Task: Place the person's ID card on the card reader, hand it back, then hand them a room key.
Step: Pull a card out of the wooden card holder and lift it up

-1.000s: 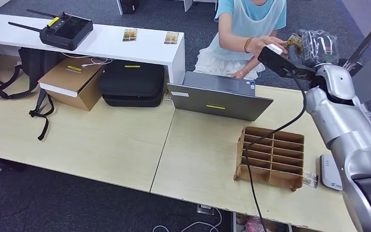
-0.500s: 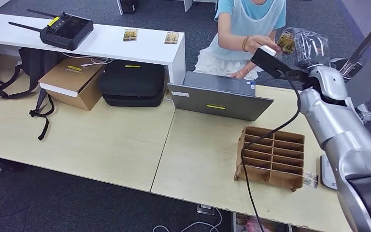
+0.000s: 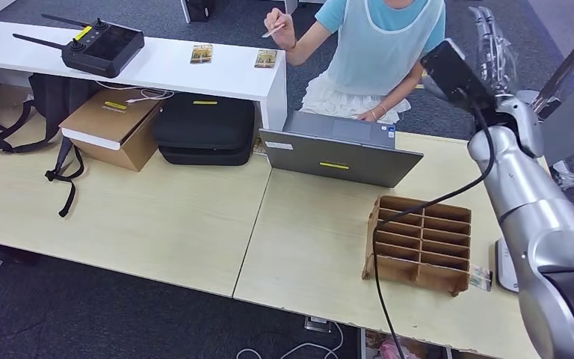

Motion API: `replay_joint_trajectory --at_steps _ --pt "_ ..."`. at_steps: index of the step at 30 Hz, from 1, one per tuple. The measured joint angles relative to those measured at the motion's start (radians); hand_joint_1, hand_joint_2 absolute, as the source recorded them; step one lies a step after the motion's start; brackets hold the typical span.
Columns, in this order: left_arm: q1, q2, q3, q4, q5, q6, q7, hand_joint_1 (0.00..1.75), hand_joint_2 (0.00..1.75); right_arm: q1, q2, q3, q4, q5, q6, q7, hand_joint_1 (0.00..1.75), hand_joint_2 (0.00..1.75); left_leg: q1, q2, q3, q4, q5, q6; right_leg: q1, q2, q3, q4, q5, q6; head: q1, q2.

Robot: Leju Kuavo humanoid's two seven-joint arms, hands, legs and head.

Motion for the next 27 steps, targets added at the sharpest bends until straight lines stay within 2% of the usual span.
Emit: replay_joint_trajectory --at_steps 5,10,13,16,22,25,27 --pt "0.002 -0.001 0.019 0.000 0.003 0.003 -0.004 0.00 0.00 0.005 -0.028 -0.106 -0.023 -0.161 0.056 -0.107 0.00 1.75 0.000 0.000 0.000 0.000 0.000 0.000 0.000 0.000 0.000 0.000 0.000 0.000 0.000 0.000" --pt "0.006 -0.004 0.040 0.000 0.009 0.007 -0.011 0.00 0.00 0.019 -0.078 -0.167 -0.051 -0.271 0.142 -0.134 0.00 1.75 0.000 0.000 -0.001 0.001 0.000 0.000 0.000 0.000 -0.001 -0.001 0.000 0.000 0.000 0.000" --pt "0.010 -0.006 0.053 0.000 0.016 0.012 -0.018 0.00 0.00 0.042 -0.128 -0.175 -0.081 -0.319 0.219 -0.135 0.00 1.75 0.000 0.000 -0.001 0.001 0.000 0.000 0.000 0.000 -0.001 -0.001 0.001 0.001 0.000 0.000" --pt "0.014 -0.010 0.068 0.000 0.023 0.022 -0.025 0.00 0.00 0.095 -0.200 -0.174 -0.140 -0.385 0.286 -0.127 0.00 1.75 0.000 -0.001 -0.002 0.002 0.000 0.000 0.000 -0.002 -0.001 -0.001 0.001 0.001 0.000 0.000" --pt "0.019 -0.016 0.092 0.000 0.024 0.035 -0.033 0.00 0.00 0.295 -0.394 -0.173 -0.362 -0.533 0.338 -0.077 0.00 1.75 -0.002 -0.002 -0.003 0.003 -0.001 0.002 -0.001 -0.004 -0.001 -0.002 0.000 0.002 0.000 0.000" --pt "0.022 -0.019 0.100 0.000 0.026 0.042 -0.037 0.00 0.00 0.461 -0.493 -0.195 -0.522 -0.581 0.335 -0.061 0.00 1.75 -0.002 -0.003 -0.003 0.003 -0.003 0.004 -0.001 -0.005 -0.001 -0.003 0.000 0.002 -0.001 0.000" --pt "0.024 -0.022 0.110 0.000 0.028 0.049 -0.040 0.00 0.00 0.609 -0.555 -0.243 -0.652 -0.594 0.331 -0.048 0.00 1.75 -0.002 -0.004 -0.004 0.003 -0.003 0.005 -0.001 -0.007 0.000 -0.004 -0.001 0.004 -0.001 0.000"
